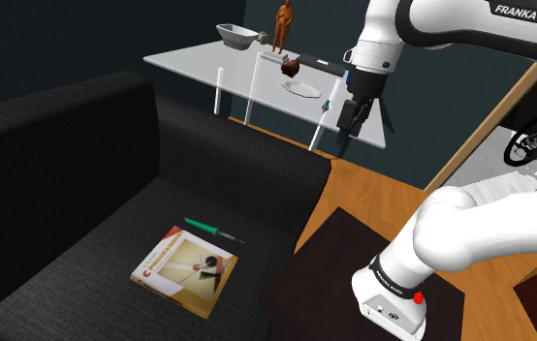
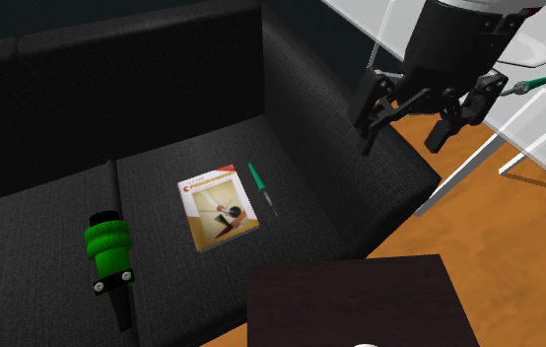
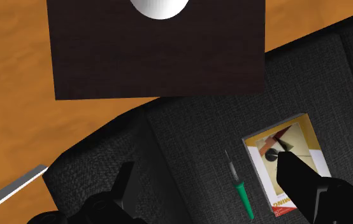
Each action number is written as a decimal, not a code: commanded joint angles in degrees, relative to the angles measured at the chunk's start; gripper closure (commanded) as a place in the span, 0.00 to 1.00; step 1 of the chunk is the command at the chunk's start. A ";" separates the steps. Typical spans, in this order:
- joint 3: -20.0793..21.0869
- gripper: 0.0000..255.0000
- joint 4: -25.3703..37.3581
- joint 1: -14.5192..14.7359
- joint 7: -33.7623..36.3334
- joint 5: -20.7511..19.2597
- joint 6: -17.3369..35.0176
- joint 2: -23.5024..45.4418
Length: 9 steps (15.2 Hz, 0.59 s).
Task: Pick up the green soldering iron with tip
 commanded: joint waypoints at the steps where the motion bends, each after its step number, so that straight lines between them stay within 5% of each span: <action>1: 0.00 0.00 0.00 0.00 0.00 0.00 0.00 0.00; 9: 3.72 0.00 -5.78 1.56 2.76 3.01 15.46 9.93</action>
